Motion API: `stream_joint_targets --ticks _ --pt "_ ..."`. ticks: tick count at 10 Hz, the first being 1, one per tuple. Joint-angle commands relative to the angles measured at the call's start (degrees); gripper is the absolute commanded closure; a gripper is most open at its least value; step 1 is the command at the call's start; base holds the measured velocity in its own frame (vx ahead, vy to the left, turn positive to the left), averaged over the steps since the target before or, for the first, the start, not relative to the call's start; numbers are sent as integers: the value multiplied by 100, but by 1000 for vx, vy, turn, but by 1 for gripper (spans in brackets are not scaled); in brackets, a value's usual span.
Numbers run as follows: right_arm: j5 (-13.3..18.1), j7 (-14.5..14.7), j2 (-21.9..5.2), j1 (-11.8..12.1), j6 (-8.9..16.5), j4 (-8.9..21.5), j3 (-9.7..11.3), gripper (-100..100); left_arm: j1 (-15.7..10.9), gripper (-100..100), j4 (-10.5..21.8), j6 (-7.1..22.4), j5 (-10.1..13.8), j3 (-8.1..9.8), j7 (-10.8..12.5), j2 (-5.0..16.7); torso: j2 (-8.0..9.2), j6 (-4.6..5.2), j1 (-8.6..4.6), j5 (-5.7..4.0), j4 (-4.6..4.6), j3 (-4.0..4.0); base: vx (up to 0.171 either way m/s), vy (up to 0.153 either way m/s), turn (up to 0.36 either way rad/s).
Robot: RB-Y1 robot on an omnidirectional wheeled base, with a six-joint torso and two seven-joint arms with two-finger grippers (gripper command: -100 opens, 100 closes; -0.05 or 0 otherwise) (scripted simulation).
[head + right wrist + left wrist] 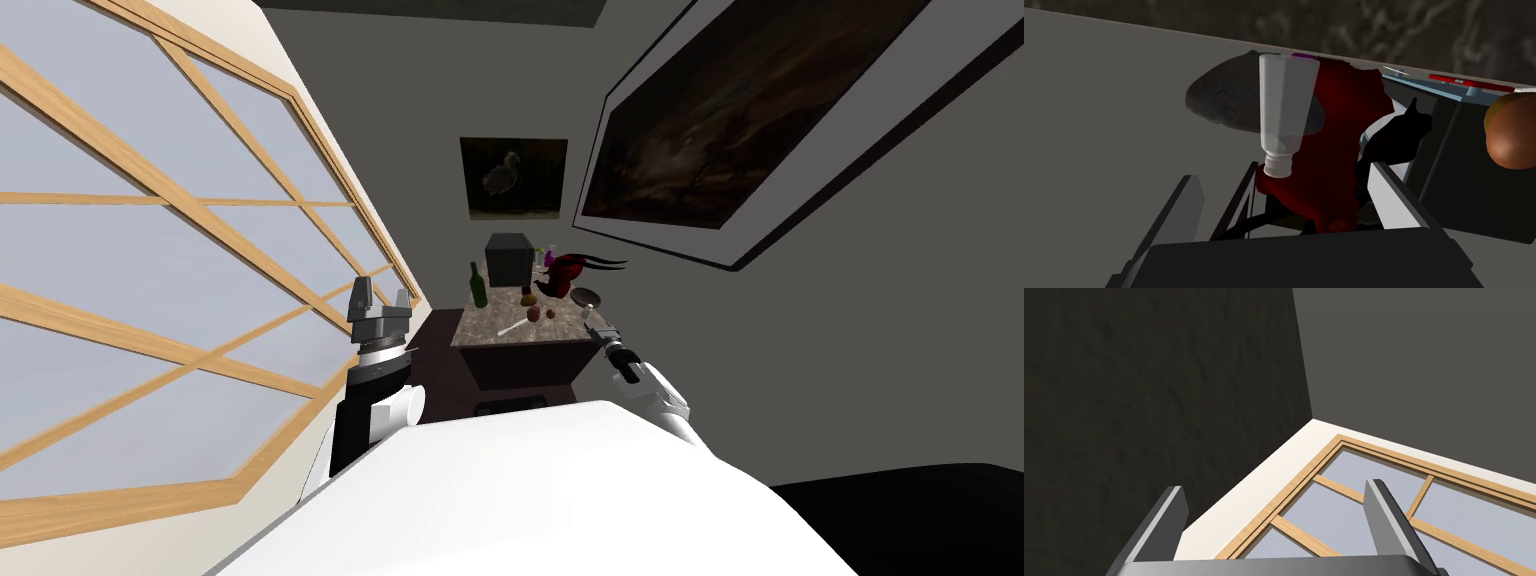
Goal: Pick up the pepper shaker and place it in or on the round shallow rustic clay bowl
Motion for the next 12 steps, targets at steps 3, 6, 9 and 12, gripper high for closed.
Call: stream_joint_targets --ticks 3,6,9,12 --pt "111 444 302 -31 -297 56 -224 -100 0 0 0 0 0 0 0 0 -8 0 -12 -3 -2 -5 -22 -42 -39" --pt "225 804 622 -140 -631 169 -403 -100 1 0 0 0 0 0 0 0 -21 -1 -17 -4 -4 -12 6 -59 -31" --pt "345 1136 1000 -305 -1006 321 -560 -100 1 0 0 0 0 1 0 1 -27 -2 -30 -7 -6 -16 21 -86 -16" --pt "428 1342 1314 -446 -1279 445 -654 -100 1 0 0 0 0 0 0 1 -33 -3 -20 -6 -7 -19 35 -65 -6"
